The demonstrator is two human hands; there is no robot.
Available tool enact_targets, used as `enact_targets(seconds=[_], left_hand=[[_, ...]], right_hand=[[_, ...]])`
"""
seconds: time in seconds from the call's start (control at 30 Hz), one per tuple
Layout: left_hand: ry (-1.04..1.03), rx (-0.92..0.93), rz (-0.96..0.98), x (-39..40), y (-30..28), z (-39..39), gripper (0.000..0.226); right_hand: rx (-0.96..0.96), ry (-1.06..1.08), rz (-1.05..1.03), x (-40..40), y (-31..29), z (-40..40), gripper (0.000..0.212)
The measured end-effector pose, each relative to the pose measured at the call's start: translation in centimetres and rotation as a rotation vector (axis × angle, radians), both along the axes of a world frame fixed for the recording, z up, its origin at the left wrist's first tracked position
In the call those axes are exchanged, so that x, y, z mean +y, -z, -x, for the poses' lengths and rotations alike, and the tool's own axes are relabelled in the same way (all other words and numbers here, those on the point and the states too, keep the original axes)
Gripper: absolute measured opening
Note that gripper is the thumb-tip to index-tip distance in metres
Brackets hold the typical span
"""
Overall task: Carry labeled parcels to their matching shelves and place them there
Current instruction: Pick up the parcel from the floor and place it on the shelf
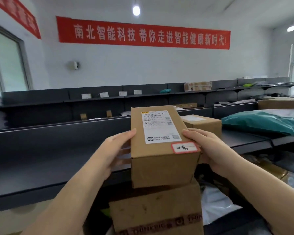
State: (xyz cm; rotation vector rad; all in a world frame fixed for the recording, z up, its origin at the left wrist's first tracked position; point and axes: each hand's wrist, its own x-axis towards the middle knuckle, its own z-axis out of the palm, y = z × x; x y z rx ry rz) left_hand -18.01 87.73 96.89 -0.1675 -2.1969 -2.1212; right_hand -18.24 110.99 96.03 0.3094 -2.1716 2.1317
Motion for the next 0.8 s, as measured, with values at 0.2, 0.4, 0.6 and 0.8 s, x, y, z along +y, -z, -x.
enact_targets(seconds=[0.2, 0.4, 0.6, 0.8], left_hand=[[-0.037, -0.029, 0.016, -1.9, -0.6, 2.7, 0.025], [-0.089, -0.142, 0.033, -2.8, -0.1, 5.5, 0.031], [-0.141, -0.226, 0.002, -2.9, 0.4, 7.9, 0.034], [-0.137, -0.264, -0.003, -3.0, 1.0, 10.0, 0.027]], right_hand=[[-0.067, -0.027, -0.041, -2.4, -1.0, 3.6, 0.016], [-0.203, -0.073, -0.069, -3.6, -1.1, 7.2, 0.032], [-0.255, -0.095, -0.137, -3.8, -1.0, 10.3, 0.026], [-0.257, -0.088, -0.226, -4.7, -0.5, 13.0, 0.025]])
